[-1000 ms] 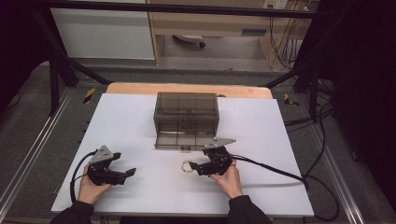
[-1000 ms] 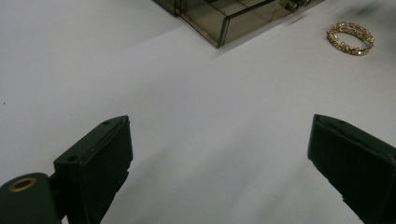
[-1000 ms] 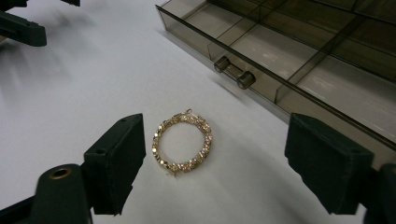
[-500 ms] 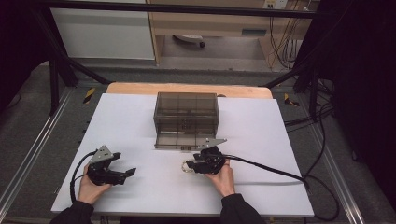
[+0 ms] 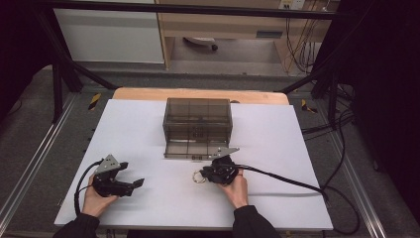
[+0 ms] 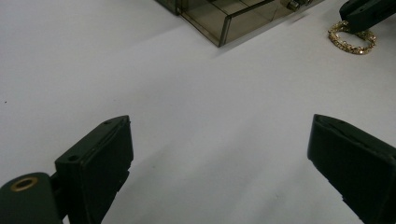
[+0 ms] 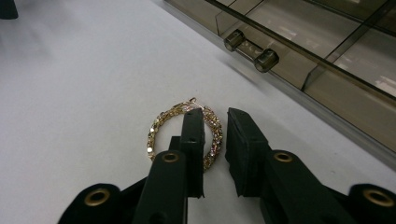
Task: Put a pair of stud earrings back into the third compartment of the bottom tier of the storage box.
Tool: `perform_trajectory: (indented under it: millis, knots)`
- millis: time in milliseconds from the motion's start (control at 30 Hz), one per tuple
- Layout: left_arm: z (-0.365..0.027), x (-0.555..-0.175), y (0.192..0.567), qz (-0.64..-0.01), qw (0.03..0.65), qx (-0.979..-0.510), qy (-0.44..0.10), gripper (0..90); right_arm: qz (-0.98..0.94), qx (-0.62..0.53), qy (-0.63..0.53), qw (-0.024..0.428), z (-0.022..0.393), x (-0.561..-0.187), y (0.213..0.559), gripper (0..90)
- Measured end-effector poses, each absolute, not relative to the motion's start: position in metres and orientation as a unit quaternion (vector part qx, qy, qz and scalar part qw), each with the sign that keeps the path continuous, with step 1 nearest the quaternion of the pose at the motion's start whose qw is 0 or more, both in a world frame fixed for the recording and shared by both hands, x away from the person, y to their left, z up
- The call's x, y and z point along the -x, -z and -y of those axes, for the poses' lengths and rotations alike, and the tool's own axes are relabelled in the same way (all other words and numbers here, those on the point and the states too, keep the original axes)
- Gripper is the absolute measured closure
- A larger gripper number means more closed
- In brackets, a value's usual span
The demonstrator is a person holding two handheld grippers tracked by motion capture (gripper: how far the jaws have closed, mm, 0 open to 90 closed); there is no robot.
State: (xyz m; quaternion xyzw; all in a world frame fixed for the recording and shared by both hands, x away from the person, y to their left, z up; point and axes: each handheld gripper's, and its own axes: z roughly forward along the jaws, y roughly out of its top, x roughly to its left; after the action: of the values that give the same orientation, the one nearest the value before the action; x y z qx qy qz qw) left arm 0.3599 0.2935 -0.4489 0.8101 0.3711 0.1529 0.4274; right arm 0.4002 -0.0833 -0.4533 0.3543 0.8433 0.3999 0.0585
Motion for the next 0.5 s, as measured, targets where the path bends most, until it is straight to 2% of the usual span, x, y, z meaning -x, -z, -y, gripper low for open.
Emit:
perform_trajectory:
  millis: [167, 500]
  knots:
    - [-0.2937, -0.3599, 0.4489, -0.371, 0.427, -0.810, -0.153, 7.1, -0.840, -0.361, -0.401, 0.055, 0.0829, -0.4005, 0.4536, 84.9]
    - [-0.2933, -0.3598, 0.4490, -0.370, 0.427, -0.811, -0.153, 7.2, -0.837, -0.365, -0.405, 0.053, 0.0850, -0.3988, 0.4470, 86.4]
